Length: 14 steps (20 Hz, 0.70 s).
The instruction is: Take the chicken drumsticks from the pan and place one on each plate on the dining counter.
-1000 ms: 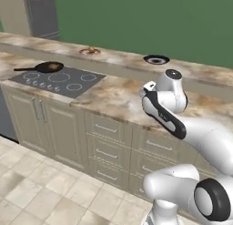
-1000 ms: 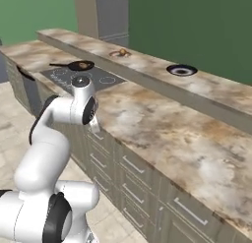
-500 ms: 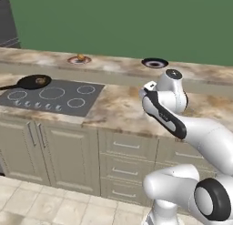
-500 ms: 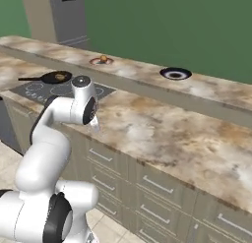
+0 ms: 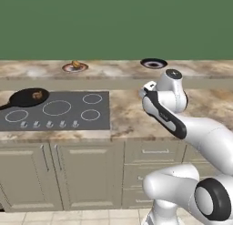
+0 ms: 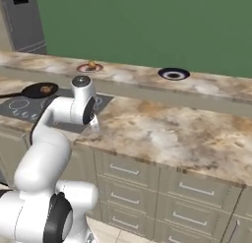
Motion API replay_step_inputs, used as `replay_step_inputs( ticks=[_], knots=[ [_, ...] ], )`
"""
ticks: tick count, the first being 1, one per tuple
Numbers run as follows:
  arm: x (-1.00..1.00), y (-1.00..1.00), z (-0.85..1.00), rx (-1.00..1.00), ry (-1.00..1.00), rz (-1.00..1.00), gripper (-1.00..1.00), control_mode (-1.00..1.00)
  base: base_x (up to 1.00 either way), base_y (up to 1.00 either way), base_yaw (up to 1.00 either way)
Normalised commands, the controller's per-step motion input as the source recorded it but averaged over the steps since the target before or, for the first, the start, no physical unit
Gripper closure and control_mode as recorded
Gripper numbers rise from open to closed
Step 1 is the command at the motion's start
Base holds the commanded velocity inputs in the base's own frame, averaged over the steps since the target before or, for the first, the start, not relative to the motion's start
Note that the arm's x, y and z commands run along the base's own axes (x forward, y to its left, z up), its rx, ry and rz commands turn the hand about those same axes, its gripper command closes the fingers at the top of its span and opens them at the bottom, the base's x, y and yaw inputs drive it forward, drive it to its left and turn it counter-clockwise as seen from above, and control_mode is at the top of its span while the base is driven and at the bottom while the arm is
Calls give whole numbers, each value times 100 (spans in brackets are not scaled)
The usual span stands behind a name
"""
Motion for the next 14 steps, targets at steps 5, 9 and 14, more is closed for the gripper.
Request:
replay_step_inputs(
  ticks=[5, 9, 14],
  knots=[
    [0, 0, 0, 0, 0, 0, -100, 100, 34, 100, -39],
    [0, 0, 0, 0, 0, 0, -100, 100, 40, 87, -21],
    [0, 0, 0, 0, 0, 0, -100, 100, 48, 77, -7]
  ],
)
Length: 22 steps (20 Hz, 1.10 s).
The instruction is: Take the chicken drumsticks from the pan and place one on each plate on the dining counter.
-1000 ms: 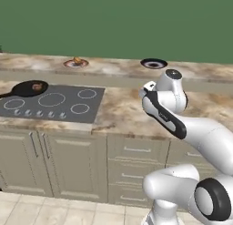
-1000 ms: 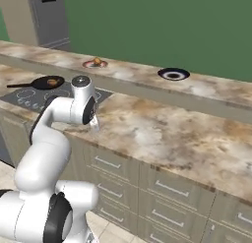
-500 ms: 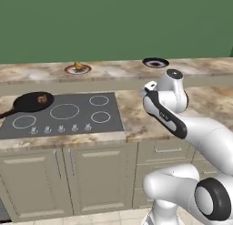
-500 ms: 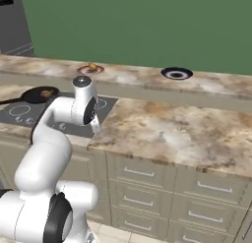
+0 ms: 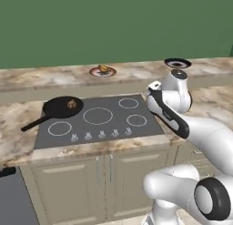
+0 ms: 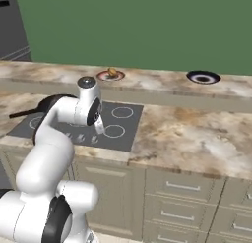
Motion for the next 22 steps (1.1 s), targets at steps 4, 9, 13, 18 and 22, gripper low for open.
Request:
replay_step_inputs(
  ticks=[4, 9, 13, 18, 22],
  knots=[
    [0, 0, 0, 0, 0, 0, -100, 100, 49, 73, -7],
    [0, 0, 0, 0, 0, 0, -100, 100, 47, 75, -9],
    [0, 0, 0, 0, 0, 0, -100, 100, 56, 62, -10],
    [0, 0, 0, 0, 0, 0, -100, 100, 60, 36, -12],
    [6, 7, 1, 0, -5, -4, -100, -100, 24, 12, -6]
  ],
)
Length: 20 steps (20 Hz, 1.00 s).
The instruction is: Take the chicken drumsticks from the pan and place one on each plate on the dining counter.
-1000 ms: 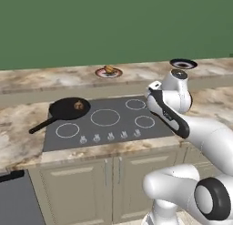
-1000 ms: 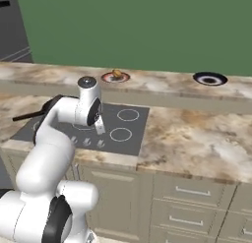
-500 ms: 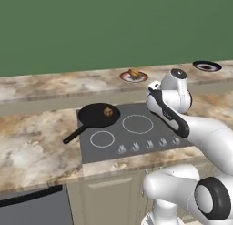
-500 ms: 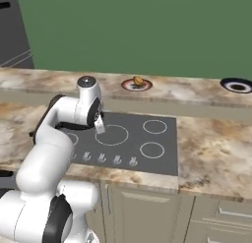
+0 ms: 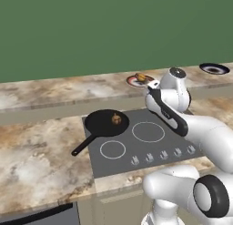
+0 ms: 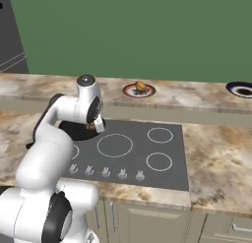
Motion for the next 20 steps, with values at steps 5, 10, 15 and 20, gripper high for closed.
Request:
replay_step_inputs(
  ticks=[5, 10, 15, 20],
  knots=[
    [4, 3, 34, 0, -5, 2, -100, -100, 0, 0, 0],
    [42, 34, 5, -4, 0, 10, -100, -100, 0, 0, 0],
    [75, 71, -23, -11, 4, 5, -100, -100, 0, 0, 0],
    [52, 49, -31, -8, -1, 2, -100, -100, 0, 0, 0]
  ],
)
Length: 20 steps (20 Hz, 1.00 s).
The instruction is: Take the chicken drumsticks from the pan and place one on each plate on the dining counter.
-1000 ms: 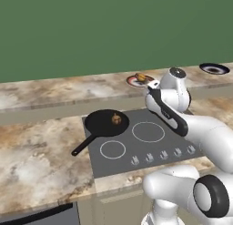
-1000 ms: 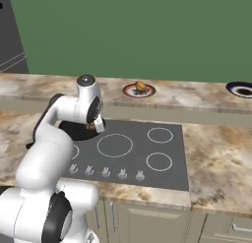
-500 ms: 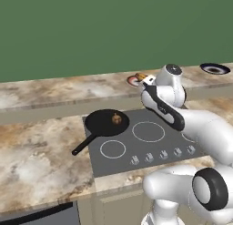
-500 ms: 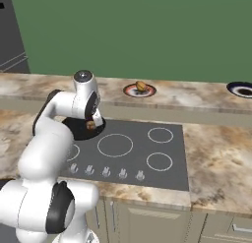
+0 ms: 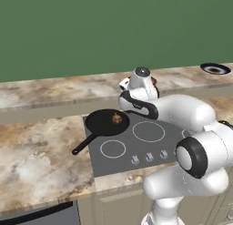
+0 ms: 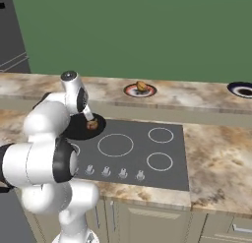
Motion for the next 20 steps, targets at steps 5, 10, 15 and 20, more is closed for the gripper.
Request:
replay_step_inputs(
  ticks=[5, 10, 15, 20],
  knots=[
    [45, 29, -31, -4, -4, 1, -100, -100, 0, 0, 0],
    [24, 0, -51, -6, 1, 23, -100, -100, 0, 0, 0],
    [2, -10, -30, -2, 3, 42, -100, -100, 0, 0, 0],
    [1, -6, -23, -10, 5, 36, -100, -100, 0, 0, 0]
  ],
)
